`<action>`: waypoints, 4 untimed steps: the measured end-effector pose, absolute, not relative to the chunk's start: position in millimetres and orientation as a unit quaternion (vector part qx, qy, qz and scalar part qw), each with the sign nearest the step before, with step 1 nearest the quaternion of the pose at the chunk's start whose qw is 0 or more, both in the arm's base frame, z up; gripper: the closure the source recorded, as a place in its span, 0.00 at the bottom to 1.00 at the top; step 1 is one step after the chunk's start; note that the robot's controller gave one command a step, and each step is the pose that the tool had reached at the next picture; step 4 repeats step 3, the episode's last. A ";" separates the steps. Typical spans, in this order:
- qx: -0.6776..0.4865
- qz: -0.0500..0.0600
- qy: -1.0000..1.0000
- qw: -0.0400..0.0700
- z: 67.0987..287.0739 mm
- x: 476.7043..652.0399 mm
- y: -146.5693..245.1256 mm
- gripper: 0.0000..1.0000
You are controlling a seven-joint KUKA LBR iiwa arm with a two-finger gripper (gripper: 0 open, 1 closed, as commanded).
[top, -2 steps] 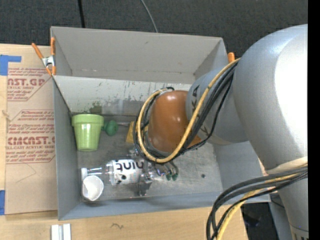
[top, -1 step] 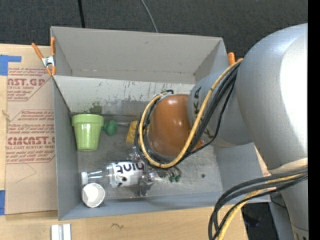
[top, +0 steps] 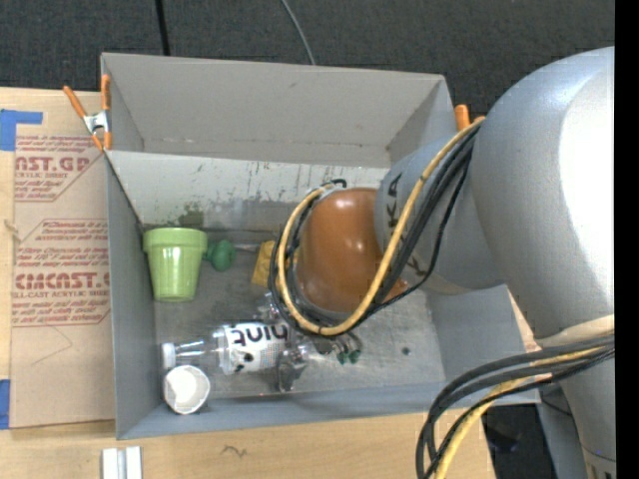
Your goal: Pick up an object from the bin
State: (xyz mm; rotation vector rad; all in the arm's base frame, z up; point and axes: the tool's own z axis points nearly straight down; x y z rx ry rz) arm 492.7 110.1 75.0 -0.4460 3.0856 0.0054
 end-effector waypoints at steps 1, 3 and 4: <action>-0.143 0.001 0.990 0.008 78.8 491.3 109.7 1.00; -0.144 0.000 0.990 0.001 118.7 489.5 109.5 1.00; -0.144 0.000 0.990 0.001 118.7 489.5 109.5 1.00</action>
Offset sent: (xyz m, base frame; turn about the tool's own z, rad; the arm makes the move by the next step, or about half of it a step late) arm 0.0000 0.0001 0.1129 0.0000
